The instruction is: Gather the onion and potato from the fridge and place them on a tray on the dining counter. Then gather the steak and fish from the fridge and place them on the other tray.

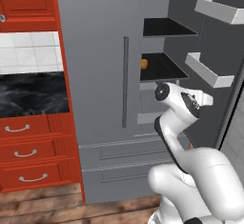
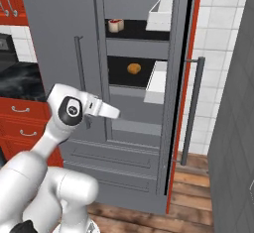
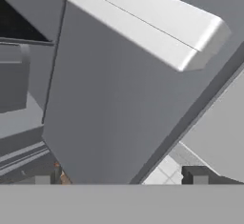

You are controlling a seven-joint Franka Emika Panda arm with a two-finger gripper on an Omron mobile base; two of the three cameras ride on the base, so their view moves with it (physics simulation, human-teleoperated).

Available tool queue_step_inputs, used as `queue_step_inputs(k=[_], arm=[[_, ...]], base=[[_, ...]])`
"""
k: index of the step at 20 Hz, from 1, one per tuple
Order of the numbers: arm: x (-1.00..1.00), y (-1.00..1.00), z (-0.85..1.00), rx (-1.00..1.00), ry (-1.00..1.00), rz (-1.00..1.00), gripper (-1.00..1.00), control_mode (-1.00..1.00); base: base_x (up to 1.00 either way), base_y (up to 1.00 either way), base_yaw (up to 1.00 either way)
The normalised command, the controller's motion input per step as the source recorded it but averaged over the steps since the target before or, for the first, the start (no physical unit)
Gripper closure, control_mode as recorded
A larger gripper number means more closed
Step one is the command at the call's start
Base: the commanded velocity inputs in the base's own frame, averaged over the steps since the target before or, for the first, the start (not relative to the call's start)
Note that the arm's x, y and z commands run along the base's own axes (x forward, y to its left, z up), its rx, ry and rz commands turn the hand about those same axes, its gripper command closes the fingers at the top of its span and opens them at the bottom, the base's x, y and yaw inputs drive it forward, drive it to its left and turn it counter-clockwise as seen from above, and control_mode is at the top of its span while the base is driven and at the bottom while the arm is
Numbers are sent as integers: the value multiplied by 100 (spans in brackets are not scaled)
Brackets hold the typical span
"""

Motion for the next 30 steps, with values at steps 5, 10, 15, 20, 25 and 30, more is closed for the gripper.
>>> queue_step_inputs(k=[5,10,15,20,25,30], arm=[[37,55,2,7,1,25,-100,-100],[17,61,3,12,4,18,-100,-100],[13,55,0,14,0,16,-100,-100],[1,49,0,12,-5,17,-100,-100],[8,34,3,7,-5,16,-100,-100],[10,30,1,0,-4,14,-100,-100]], base=[[0,0,0],[0,0,0],[0,0,0],[0,0,0],[0,0,0],[0,0,0]])
